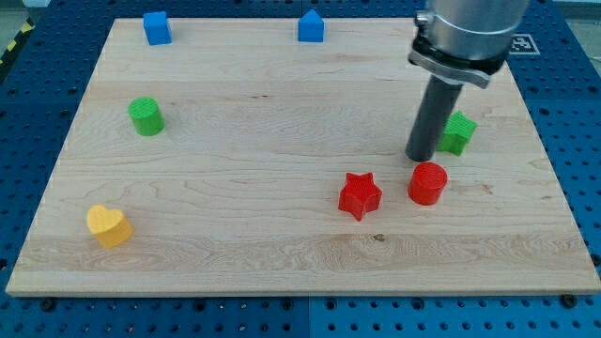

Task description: Slide the green star to the center right

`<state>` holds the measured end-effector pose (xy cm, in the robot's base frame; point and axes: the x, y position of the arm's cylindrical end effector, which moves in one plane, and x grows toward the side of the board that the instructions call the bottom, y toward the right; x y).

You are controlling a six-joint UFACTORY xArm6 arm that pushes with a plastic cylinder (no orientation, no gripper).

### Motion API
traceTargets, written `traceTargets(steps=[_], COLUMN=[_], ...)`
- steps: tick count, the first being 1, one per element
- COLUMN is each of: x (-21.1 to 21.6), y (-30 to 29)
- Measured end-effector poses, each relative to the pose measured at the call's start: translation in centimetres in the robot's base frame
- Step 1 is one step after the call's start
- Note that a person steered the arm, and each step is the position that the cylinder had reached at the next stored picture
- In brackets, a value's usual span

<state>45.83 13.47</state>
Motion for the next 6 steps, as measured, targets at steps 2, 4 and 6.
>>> traceTargets(steps=[2, 4, 6], x=[-1.1, -0.8, -1.2], y=[2.7, 8.2, 8.4])
